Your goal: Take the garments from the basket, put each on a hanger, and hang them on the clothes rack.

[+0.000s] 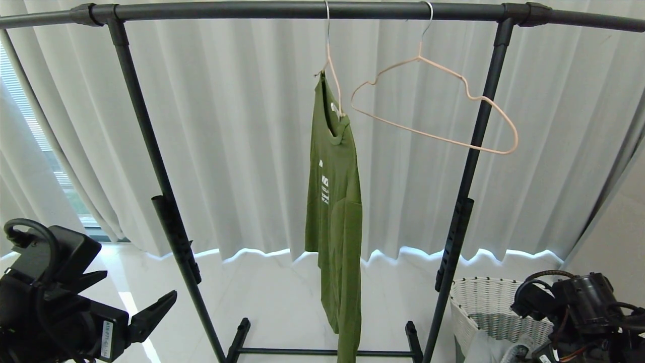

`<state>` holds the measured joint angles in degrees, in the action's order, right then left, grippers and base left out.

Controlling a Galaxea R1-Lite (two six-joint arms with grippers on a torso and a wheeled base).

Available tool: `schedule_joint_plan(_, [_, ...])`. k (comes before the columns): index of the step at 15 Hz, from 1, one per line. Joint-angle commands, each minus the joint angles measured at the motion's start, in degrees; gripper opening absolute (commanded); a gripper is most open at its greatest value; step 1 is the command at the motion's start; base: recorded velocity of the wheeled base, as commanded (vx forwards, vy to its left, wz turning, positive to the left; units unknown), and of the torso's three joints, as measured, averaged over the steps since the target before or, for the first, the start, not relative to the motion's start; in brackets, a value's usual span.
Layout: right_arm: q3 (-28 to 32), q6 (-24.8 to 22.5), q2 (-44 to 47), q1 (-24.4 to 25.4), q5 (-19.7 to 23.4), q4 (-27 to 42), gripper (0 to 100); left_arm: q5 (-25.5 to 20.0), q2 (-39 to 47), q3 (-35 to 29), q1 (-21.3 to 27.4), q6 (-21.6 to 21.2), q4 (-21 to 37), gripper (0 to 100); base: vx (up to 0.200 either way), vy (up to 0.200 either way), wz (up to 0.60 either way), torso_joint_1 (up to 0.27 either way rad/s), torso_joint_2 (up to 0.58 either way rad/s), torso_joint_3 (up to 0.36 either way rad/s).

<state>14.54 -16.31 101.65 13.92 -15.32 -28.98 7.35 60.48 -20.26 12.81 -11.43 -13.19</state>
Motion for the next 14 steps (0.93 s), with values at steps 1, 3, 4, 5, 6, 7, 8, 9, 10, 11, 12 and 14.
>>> schedule_joint_plan(1, [0.1,0.0,3.6,-1.7,-0.1,-1.3,100,0.0,-0.1,0.4,0.0,0.0,-0.1,100,0.0,0.0,0.0,0.0,0.0,0.0])
schedule_joint_plan(3, [0.0,0.1,4.5,-2.8,-1.2,-2.8,100,0.0,-0.1,0.5,0.0,0.0,-0.1,100,0.0,0.0,0.0,0.0,0.0,0.0])
schedule_joint_plan(4, [0.0,0.1,4.8,-2.8,-1.3,-3.5,100,0.0,-0.1,0.5,0.0,0.0,-0.1,100,0.0,0.0,0.0,0.0,0.0,0.0])
schedule_joint_plan(5, [0.0,0.1,5.1,-2.8,-1.3,-4.4,100,0.0,-0.1,0.5,0.0,0.0,-0.1,100,0.0,0.0,0.0,0.0,0.0,0.0])
schedule_joint_plan(6, [0.0,0.0,5.1,-2.8,-1.3,-4.9,0,0.0,-0.1,0.5,0.0,0.0,-0.1,100,0.0,0.0,0.0,0.0,0.0,0.0])
schedule_joint_plan(7, [-0.1,0.0,4.8,-2.6,-1.4,-4.9,0,0.0,-0.1,0.5,0.0,0.0,-0.1,100,0.0,0.0,0.0,0.0,0.0,0.0])
schedule_joint_plan(8, [-0.2,0.0,4.4,-2.3,-1.6,-4.9,0,0.0,-0.1,0.5,0.0,0.0,-0.1,100,0.0,0.0,0.0,0.0,0.0,0.0])
schedule_joint_plan(9, [-0.2,0.0,3.3,-1.8,-1.6,-4.9,0,0.0,-0.1,0.6,0.0,0.0,-0.1,100,0.0,0.0,0.0,0.0,0.0,0.0])
schedule_joint_plan(10, [0.0,-0.1,1.6,-1.4,-1.8,-4.5,0,0.0,-0.3,0.7,0.0,0.0,-0.1,100,0.0,0.0,0.0,0.0,0.0,0.0])
schedule_joint_plan(11, [0.5,-0.1,0.2,-1.2,-1.8,-3.5,0,0.0,-0.4,0.7,0.0,-0.1,-0.1,100,0.0,0.0,0.0,0.0,0.0,0.0])
schedule_joint_plan(12, [2.7,-0.2,-2.1,-1.2,-1.8,-1.0,0,0.0,-0.4,0.7,0.0,-0.4,-0.1,100,0.0,0.0,0.0,0.0,0.0,0.0])
schedule_joint_plan(14, [10.6,0.0,-7.6,-1.2,-1.8,10.3,0,0.0,-1.2,0.7,0.0,-1.9,-0.1,100,0.0,0.0,0.0,0.0,0.0,0.0])
